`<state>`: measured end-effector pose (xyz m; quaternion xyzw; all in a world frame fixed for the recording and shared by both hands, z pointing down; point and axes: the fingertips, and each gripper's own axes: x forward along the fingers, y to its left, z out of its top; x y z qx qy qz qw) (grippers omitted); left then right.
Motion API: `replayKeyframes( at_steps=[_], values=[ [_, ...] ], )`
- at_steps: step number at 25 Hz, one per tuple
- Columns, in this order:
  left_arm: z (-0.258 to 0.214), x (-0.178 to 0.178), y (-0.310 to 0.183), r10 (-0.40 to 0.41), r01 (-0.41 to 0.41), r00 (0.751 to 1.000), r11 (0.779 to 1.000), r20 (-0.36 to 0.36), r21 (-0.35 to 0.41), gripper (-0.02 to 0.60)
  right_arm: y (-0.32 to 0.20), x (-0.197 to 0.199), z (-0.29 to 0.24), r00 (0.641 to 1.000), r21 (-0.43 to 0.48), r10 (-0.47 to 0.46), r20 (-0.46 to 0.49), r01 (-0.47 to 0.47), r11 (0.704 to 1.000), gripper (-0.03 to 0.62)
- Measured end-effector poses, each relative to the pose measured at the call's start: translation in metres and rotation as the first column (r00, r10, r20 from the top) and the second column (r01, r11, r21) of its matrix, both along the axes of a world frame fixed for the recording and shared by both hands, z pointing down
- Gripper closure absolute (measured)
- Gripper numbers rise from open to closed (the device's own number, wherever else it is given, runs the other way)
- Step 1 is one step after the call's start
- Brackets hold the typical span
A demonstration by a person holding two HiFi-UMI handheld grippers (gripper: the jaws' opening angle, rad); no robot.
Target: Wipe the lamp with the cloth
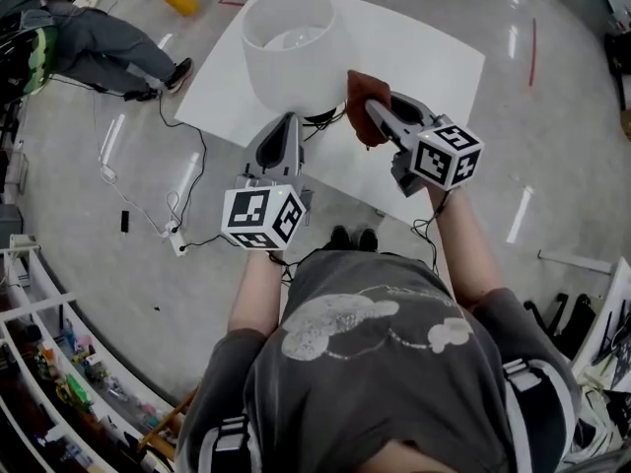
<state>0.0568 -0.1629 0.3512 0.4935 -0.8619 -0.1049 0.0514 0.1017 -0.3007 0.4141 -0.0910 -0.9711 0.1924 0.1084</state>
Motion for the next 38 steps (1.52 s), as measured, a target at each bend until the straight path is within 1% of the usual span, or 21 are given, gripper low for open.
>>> replayKeyframes(
  at_steps=[3, 6, 10, 13, 15, 17, 21, 23, 26, 30, 34, 36, 38],
  values=[
    [-0.018, -0.008, -0.001, 0.01, -0.011, 1.0, 0.999, 0.012, 0.039, 0.575, 0.0, 0.003, -0.024, 0.999, 0.017, 0.01, 0.039, -0.011, 1.0, 0.508],
    [-0.037, -0.006, 0.0, 0.017, -0.02, 0.999, 0.997, 0.042, 0.073, 0.575, 0.003, 0.004, -0.058, 0.993, 0.033, -0.007, 0.114, 0.003, 0.999, 0.508],
    [-0.059, -0.001, -0.008, -0.02, 0.012, 0.996, 0.996, 0.09, 0.086, 0.575, 0.002, -0.001, -0.101, 0.974, 0.072, -0.085, 0.209, 0.071, 0.995, 0.508],
    [-0.06, 0.01, -0.006, -0.069, 0.059, 0.991, 0.995, 0.116, 0.085, 0.575, 0.009, -0.004, -0.107, 0.958, 0.099, -0.156, 0.241, 0.136, 0.986, 0.508],
    [-0.05, 0.027, 0.007, -0.126, 0.116, 0.985, 0.989, 0.12, 0.087, 0.575, 0.025, 0.004, -0.097, 0.95, 0.103, -0.209, 0.233, 0.189, 0.976, 0.508],
    [-0.047, 0.037, 0.009, -0.189, 0.179, 0.976, 0.98, 0.113, 0.09, 0.575, 0.027, 0.004, -0.093, 0.939, 0.084, -0.26, 0.224, 0.247, 0.965, 0.508],
    [-0.063, 0.028, -0.027, -0.285, 0.277, 0.955, 0.957, 0.082, 0.09, 0.575, -0.015, -0.024, -0.114, 0.924, 0.058, -0.324, 0.201, 0.319, 0.946, 0.508],
    [-0.057, 0.032, -0.04, -0.31, 0.305, 0.948, 0.949, 0.068, 0.076, 0.575, -0.027, -0.029, -0.109, 0.919, 0.047, -0.347, 0.187, 0.345, 0.938, 0.508],
    [-0.032, 0.045, -0.055, -0.347, 0.344, 0.937, 0.938, 0.053, 0.051, 0.575, -0.038, -0.027, -0.081, 0.91, 0.019, -0.384, 0.156, 0.386, 0.922, 0.508],
    [-0.004, 0.053, -0.066, -0.396, 0.396, 0.918, 0.918, -0.001, 0.031, 0.575, -0.043, -0.032, -0.055, 0.904, -0.041, -0.409, 0.125, 0.417, 0.908, 0.508],
    [0.024, 0.053, -0.067, -0.456, 0.457, 0.888, 0.89, -0.058, 0.002, 0.575, -0.045, -0.041, -0.029, 0.894, -0.1, -0.439, 0.093, 0.447, 0.889, 0.508],
    [0.03, 0.053, -0.063, -0.483, 0.484, 0.872, 0.875, -0.079, -0.007, 0.575, -0.043, -0.043, -0.022, 0.888, -0.112, -0.455, 0.069, 0.46, 0.881, 0.508],
    [0.034, 0.054, -0.059, -0.5, 0.502, 0.86, 0.865, -0.098, -0.009, 0.575, -0.043, -0.044, -0.015, 0.886, -0.114, -0.462, 0.043, 0.464, 0.878, 0.508]
  ],
)
